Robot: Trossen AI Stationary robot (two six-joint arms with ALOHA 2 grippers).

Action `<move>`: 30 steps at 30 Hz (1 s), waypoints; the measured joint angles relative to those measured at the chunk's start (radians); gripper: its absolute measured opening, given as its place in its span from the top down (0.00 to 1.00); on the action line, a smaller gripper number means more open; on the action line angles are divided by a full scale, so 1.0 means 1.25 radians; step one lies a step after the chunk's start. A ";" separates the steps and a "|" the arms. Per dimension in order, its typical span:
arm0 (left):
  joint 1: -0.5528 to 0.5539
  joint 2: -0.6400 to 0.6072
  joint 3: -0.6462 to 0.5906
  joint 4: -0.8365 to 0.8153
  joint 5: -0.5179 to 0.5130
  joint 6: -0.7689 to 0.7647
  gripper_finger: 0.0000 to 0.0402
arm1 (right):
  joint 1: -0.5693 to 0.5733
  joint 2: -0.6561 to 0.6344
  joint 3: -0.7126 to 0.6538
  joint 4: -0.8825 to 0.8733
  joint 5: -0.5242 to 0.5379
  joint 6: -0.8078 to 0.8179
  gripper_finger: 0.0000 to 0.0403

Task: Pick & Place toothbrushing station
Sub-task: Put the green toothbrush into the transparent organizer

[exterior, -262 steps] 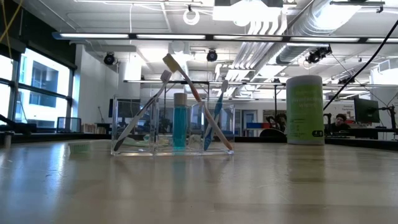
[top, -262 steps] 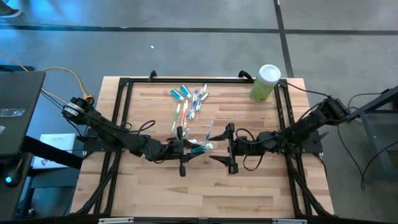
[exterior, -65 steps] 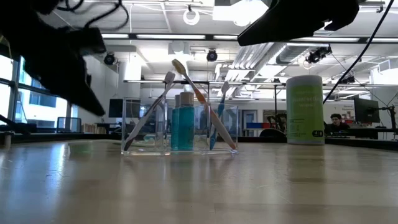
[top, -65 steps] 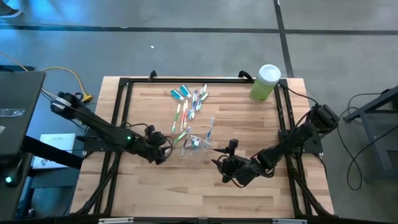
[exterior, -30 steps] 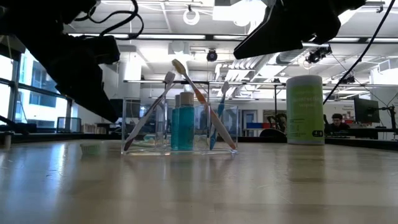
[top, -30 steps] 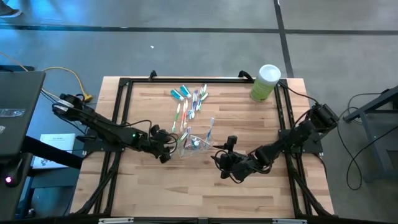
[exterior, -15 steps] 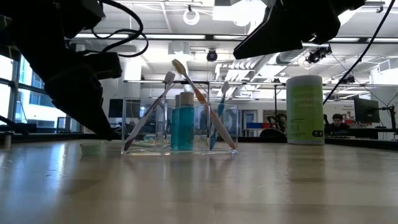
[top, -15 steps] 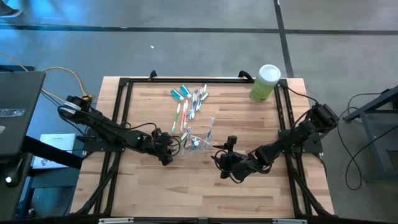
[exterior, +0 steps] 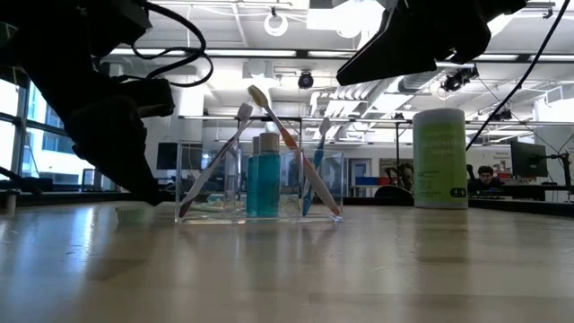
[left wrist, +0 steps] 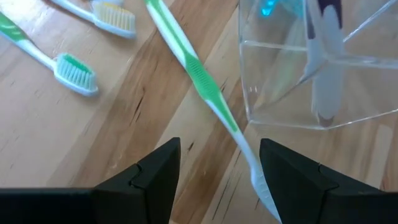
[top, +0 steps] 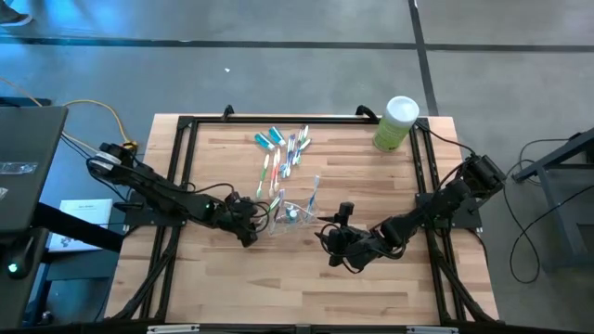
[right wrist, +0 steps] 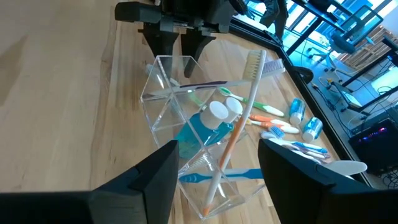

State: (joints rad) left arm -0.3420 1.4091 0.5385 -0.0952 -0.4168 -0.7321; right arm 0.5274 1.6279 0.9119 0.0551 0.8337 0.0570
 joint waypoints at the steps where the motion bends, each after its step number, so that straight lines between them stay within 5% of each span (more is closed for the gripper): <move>1: 0.000 0.003 0.000 -0.001 0.000 -0.001 0.47 | 0.000 0.000 0.000 0.000 0.000 0.000 0.47; 12: -0.001 0.067 0.004 0.004 -0.008 -0.068 0.52 | -0.004 0.000 0.000 0.000 0.000 -0.023 0.47; 23: 0.000 0.060 0.002 -0.028 -0.013 -0.063 0.95 | -0.051 0.000 0.000 -0.032 -0.020 -0.028 0.47; 30: 0.000 0.061 0.003 -0.043 -0.010 -0.055 0.99 | -0.063 0.000 0.000 -0.049 -0.021 0.009 0.47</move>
State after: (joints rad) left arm -0.3420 1.4849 0.5419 -0.1493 -0.4290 -0.8013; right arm 0.4480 1.6279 0.9116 -0.0056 0.8074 0.0681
